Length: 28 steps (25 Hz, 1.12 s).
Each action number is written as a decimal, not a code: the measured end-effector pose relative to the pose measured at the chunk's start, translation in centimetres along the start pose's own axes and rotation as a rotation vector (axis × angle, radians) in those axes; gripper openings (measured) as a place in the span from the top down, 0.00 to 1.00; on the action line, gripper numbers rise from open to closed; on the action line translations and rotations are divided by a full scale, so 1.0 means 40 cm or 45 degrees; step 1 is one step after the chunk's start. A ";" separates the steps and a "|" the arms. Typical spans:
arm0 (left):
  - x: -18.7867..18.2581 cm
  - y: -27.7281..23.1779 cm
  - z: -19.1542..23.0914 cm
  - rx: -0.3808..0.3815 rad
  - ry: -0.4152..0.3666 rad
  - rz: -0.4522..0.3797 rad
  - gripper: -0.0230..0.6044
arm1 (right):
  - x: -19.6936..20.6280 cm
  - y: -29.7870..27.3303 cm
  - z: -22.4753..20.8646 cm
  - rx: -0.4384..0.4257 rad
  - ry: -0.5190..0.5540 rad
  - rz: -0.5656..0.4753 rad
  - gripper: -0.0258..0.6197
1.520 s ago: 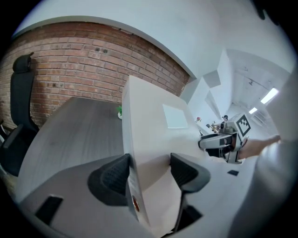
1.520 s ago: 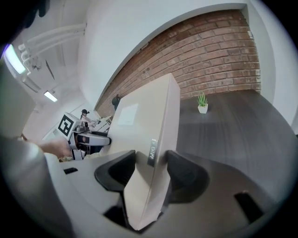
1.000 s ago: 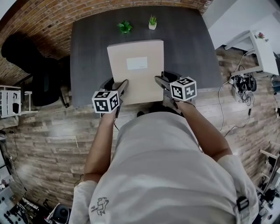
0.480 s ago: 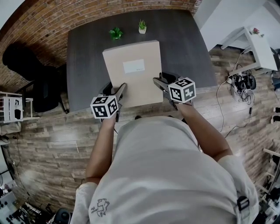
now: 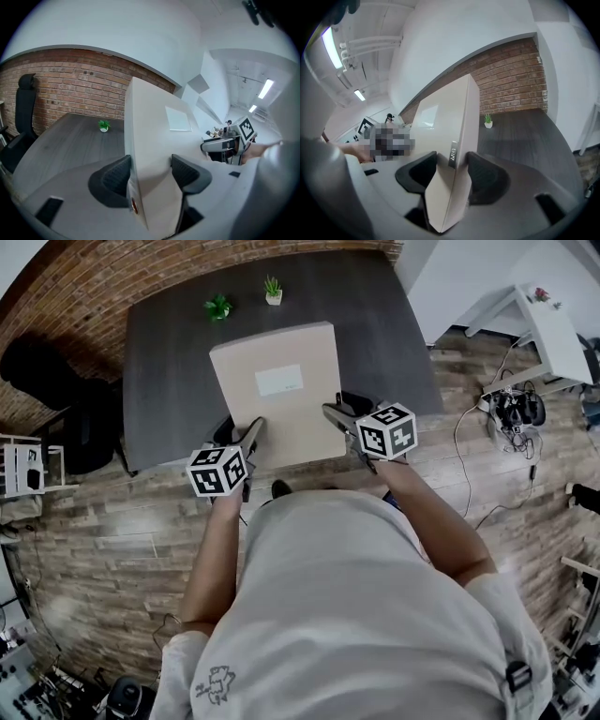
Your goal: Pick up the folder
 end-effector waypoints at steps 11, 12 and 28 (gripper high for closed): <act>0.081 0.031 -0.163 -0.058 -0.013 0.010 0.51 | 0.083 0.140 -0.048 -0.058 -0.022 0.008 0.63; 0.085 0.035 -0.169 -0.060 -0.014 0.011 0.51 | 0.086 0.147 -0.047 -0.059 -0.017 0.009 0.63; 0.103 0.158 -0.161 -0.024 -0.028 -0.019 0.51 | 0.117 0.189 0.078 -0.043 0.005 -0.019 0.62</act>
Point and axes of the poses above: the fingertips, and each gripper's own axes: y backward along the fingers, z to its left, x out of its underside, the point moved 7 cm from there along y, backward along the fingers, and after that the axes turned 7 degrees about -z, right-handed, at the moved point
